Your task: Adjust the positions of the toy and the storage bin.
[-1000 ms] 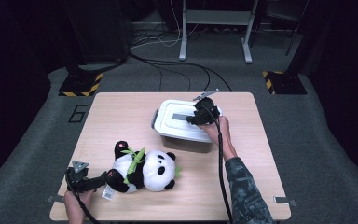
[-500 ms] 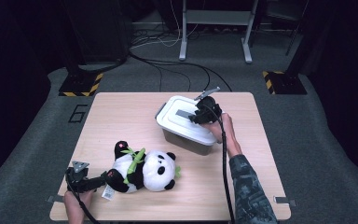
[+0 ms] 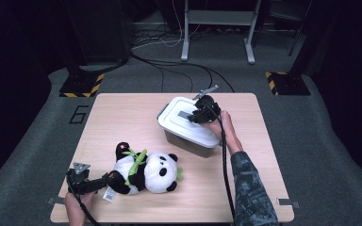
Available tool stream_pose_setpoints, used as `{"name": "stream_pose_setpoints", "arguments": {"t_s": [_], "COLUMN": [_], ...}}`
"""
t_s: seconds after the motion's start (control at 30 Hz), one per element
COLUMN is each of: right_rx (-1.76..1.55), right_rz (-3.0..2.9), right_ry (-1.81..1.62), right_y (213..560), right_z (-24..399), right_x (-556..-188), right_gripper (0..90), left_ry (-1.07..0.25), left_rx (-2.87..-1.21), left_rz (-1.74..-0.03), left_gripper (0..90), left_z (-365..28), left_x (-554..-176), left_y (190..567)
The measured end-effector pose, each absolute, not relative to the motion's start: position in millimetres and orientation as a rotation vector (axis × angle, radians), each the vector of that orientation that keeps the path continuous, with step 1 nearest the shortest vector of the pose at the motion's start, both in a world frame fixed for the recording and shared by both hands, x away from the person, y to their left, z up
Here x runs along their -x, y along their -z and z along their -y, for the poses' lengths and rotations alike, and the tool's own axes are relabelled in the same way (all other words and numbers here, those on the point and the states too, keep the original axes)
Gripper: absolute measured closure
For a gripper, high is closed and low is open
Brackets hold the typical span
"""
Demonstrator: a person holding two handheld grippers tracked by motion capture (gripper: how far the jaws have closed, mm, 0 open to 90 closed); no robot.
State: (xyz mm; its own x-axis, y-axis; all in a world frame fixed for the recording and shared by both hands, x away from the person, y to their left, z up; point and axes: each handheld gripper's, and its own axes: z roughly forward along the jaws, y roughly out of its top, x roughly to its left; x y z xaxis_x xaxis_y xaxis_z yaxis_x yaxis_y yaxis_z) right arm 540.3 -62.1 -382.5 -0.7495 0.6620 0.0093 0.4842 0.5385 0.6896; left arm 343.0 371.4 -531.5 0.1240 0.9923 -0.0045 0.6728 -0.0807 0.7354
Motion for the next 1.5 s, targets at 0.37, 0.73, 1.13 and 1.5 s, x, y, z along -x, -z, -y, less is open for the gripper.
{"name": "stream_pose_setpoints", "arguments": {"t_s": [0.37,0.73,1.13,1.5], "right_rx": [-0.914,-0.9,-0.928,-0.921], "right_rz": [-2.518,-2.512,-2.505,-2.479], "right_ry": [-1.033,-1.052,-1.079,-1.057], "right_y": [384.6,386.3,387.0,386.6], "right_z": [65.6,68.4,69.8,69.3], "right_x": [-524.6,-522.0,-514.2,-505.9], "right_gripper": [66.4,66.4,66.8,66.8], "left_ry": [-0.701,-0.701,-0.702,-0.696], "left_rx": [-1.821,-1.822,-1.824,-1.829], "left_rz": [-1.609,-1.609,-1.604,-1.607], "left_gripper": [6.2,6.2,6.3,6.2], "left_z": [-371.5,-371.4,-371.5,-371.5], "left_x": [-343.0,-343.0,-343.1,-342.8], "left_y": [531.4,531.4,531.5,531.0]}}
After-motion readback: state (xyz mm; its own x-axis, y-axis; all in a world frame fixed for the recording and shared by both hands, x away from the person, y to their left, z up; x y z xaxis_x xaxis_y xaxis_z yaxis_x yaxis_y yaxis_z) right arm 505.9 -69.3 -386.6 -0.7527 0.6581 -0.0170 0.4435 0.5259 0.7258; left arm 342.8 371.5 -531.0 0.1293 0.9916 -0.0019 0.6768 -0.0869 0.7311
